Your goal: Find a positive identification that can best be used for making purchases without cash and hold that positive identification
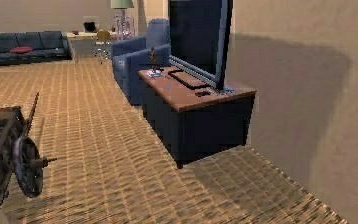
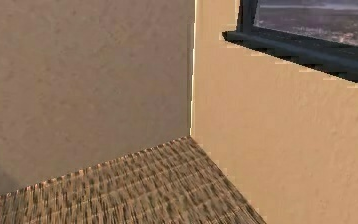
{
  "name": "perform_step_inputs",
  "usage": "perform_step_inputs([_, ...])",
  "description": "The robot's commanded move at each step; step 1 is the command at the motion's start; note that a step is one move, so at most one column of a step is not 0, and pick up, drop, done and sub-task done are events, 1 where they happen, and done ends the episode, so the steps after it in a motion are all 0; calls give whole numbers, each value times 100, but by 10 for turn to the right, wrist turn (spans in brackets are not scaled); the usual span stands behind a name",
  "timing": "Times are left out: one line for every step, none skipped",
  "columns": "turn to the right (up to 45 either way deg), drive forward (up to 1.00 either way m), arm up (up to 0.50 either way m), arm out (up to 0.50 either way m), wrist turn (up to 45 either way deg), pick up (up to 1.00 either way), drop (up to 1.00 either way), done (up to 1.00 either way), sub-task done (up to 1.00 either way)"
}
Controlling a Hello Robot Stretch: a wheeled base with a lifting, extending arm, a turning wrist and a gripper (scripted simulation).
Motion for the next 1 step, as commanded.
perform_step_inputs([0, 95, 0, 0, 0, 0, 0, 0, 0])
